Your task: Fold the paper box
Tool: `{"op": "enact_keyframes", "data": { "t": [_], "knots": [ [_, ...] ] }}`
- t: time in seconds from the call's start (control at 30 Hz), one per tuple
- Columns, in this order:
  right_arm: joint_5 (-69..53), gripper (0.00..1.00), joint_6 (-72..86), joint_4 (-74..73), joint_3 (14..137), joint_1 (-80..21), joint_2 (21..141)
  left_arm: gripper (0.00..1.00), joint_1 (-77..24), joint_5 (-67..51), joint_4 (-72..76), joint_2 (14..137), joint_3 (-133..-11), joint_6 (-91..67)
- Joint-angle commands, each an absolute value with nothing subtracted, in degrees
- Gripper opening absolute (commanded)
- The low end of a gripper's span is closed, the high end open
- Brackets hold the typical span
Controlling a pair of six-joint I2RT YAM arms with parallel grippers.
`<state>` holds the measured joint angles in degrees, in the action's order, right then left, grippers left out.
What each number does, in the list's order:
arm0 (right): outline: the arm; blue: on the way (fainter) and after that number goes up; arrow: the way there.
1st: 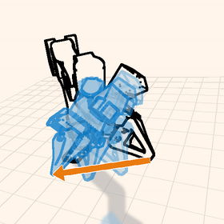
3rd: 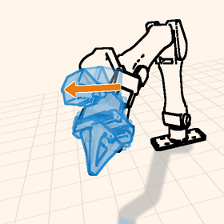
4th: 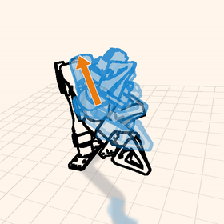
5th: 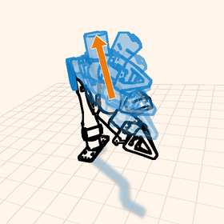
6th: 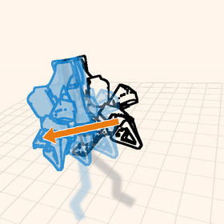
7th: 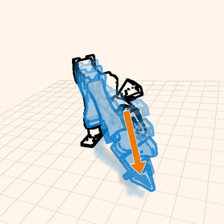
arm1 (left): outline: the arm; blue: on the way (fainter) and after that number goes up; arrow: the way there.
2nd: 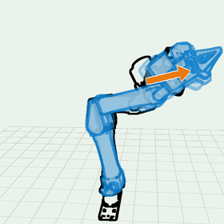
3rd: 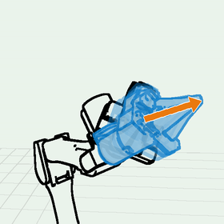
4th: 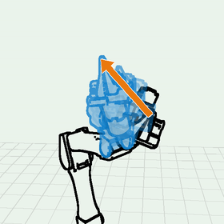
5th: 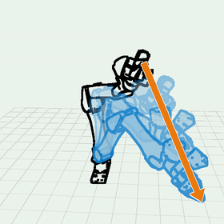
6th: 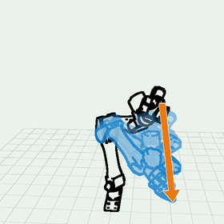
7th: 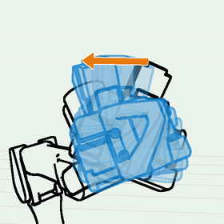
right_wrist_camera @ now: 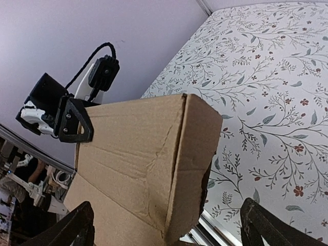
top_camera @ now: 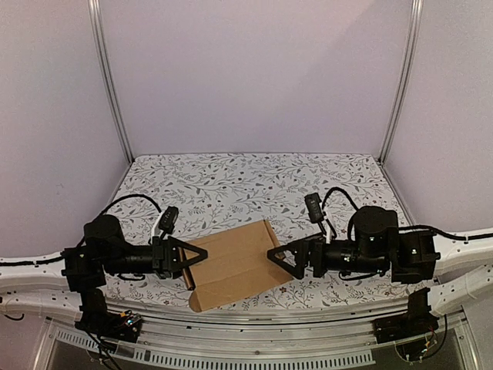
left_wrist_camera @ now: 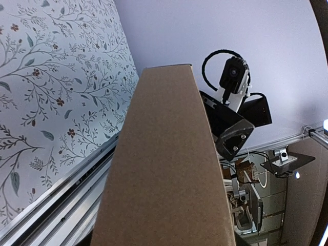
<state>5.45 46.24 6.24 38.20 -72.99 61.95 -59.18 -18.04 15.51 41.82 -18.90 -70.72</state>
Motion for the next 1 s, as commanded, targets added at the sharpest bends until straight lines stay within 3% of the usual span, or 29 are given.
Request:
{"op": "enact_keyframes", "data": {
  "t": [0.0,0.1,0.43,0.73,0.97],
  "knots": [
    [3.67,0.99,33.69,-6.02,42.25,-72.73,57.48,0.05,-57.24,-22.8,18.47,41.08,-18.14,-68.81],
    [1.9,0.99,25.43,-12.25,44.97,-72.71,55.08,0.0,-56.5,-25.81,20.7,40.73,-18.06,-68.47],
    [-8.33,0.99,-9.01,-17.4,49.9,-75.17,51.29,0.0,-52.61,-37.36,34.41,43.03,-16.33,-73.7],
    [17.51,0.99,-49.9,-18.74,50.59,-88.27,53.39,0.0,-47.36,-44.56,55.11,46.77,-12.01,-89.11],
    [31.11,0.99,-73.86,2.31,45.62,-91.01,56.85,0.0,-47.21,-47.57,55.94,44.32,-12.22,-91.26]
  ]
}}
